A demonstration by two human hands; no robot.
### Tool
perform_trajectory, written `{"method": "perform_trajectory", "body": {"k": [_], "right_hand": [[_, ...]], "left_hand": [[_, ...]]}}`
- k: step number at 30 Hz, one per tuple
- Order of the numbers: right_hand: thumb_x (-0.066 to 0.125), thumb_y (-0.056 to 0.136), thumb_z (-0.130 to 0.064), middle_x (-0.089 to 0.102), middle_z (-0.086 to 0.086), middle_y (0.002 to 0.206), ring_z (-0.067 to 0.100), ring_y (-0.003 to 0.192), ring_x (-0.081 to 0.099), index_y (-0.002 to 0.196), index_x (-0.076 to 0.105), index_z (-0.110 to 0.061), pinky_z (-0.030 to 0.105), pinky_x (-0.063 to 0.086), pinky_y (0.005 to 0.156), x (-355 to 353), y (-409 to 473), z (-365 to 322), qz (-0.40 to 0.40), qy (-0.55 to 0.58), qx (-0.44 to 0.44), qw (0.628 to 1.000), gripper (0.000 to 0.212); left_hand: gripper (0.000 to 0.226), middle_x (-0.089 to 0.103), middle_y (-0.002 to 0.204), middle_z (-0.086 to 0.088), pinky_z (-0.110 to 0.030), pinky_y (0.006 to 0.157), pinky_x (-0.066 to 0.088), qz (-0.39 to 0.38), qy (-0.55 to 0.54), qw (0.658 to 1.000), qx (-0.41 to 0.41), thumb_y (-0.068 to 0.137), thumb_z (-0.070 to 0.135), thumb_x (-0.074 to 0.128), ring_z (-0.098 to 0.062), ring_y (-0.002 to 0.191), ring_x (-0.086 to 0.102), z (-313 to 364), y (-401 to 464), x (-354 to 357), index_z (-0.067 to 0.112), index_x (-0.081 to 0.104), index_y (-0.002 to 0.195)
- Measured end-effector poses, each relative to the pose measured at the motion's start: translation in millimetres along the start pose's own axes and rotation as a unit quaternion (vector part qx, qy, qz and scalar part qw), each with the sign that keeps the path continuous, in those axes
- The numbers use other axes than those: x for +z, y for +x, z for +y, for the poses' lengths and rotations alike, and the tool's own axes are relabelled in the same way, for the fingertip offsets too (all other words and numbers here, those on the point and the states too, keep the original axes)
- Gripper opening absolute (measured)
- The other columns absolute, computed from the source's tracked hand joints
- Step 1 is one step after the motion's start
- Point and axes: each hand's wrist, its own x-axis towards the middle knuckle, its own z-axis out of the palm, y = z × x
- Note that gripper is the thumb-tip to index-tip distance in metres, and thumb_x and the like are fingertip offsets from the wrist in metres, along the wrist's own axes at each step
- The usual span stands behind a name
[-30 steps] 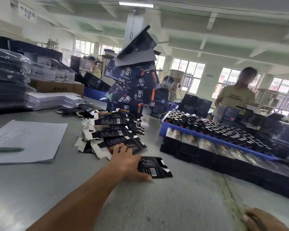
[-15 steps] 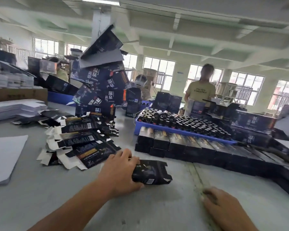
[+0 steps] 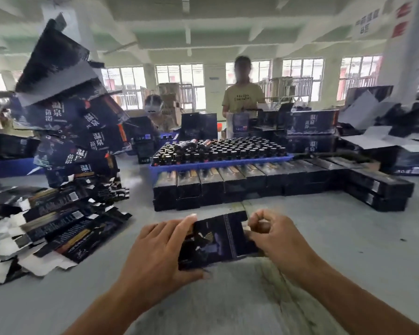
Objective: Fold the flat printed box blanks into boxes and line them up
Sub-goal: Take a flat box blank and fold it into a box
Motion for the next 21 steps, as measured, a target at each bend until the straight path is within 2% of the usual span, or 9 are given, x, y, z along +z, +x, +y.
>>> {"method": "perform_trajectory", "body": {"k": [3,5,8,10,14,18,19,21], "right_hand": [[0.07,0.09,-0.002,0.075,-0.007,0.074,0.004,0.068,0.071,0.084,0.06,-0.013,0.021,0.056,0.056,4,7,-9,0.022,-0.042,-0.037,0.998,0.016],[0.07,0.09,-0.003,0.073,-0.014,0.074,-0.001,0.067,0.068,0.083,0.06,-0.016,0.018,0.053,0.053,8,11,-12,0.037,-0.066,-0.058,0.995,0.018],[0.069,0.092,-0.006,0.073,-0.018,0.08,-0.002,0.079,0.07,0.083,0.064,-0.027,0.019,0.058,0.062,18,11,-9,0.046,-0.08,-0.085,0.992,0.023],[0.068,0.094,-0.012,0.073,-0.018,0.088,-0.003,0.086,0.069,0.088,0.067,-0.036,0.017,0.057,0.068,26,8,-7,0.037,-0.093,-0.11,0.989,0.025],[0.062,0.097,-0.014,0.068,-0.026,0.094,-0.012,0.09,0.064,0.115,0.063,-0.042,0.008,0.052,0.07,28,8,-13,0.029,-0.119,-0.161,0.979,0.033],[0.061,0.097,-0.011,0.068,-0.029,0.084,-0.009,0.078,0.064,0.109,0.054,-0.055,0.011,0.048,0.06,27,10,-15,-0.029,-0.129,-0.153,0.979,0.046],[0.06,0.098,-0.01,0.068,-0.031,0.086,-0.005,0.079,0.066,0.107,0.053,-0.056,0.014,0.051,0.06,30,9,-13,-0.035,-0.122,-0.146,0.981,0.048],[0.057,0.101,-0.01,0.072,-0.02,0.093,0.007,0.084,0.07,0.111,0.055,-0.056,0.027,0.059,0.062,38,7,-9,-0.033,-0.096,-0.133,0.986,0.047]], "left_hand": [[0.104,0.067,0.117,0.003,-0.029,0.096,0.037,0.003,-0.012,1.0,0.0,0.075,0.092,0.035,-0.019,0.1,0.067,-1,0,-4,0.014,0.046,0.143],[0.102,0.065,0.122,0.002,-0.03,0.099,0.038,0.007,-0.02,1.0,-0.013,0.076,0.09,0.037,-0.019,0.107,0.061,-2,1,-6,0.015,0.045,0.145],[0.101,0.061,0.13,-0.002,-0.03,0.103,0.035,0.021,-0.041,0.998,-0.036,0.078,0.088,0.039,-0.015,0.116,0.045,1,6,-10,0.012,0.046,0.145],[0.1,0.06,0.132,0.0,-0.028,0.103,0.03,0.022,-0.043,0.998,-0.032,0.08,0.085,0.042,-0.013,0.118,0.042,6,13,-14,0.012,0.044,0.147],[0.095,0.058,0.137,0.002,-0.031,0.103,0.035,0.028,-0.054,0.997,-0.038,0.076,0.076,0.056,-0.015,0.123,0.05,13,18,-14,0.017,0.043,0.149],[0.09,0.051,0.144,0.001,-0.036,0.102,0.04,0.044,-0.1,0.992,-0.059,0.079,0.068,0.058,-0.017,0.126,0.046,13,8,-5,0.016,0.039,0.15],[0.088,0.05,0.145,0.0,-0.037,0.102,0.042,0.046,-0.1,0.992,-0.053,0.081,0.066,0.058,-0.017,0.127,0.045,11,6,-3,0.016,0.038,0.151],[0.084,0.049,0.143,0.0,-0.039,0.102,0.044,0.045,-0.093,0.994,-0.028,0.083,0.061,0.06,-0.019,0.126,0.045,6,1,-3,0.021,0.034,0.152]]}}
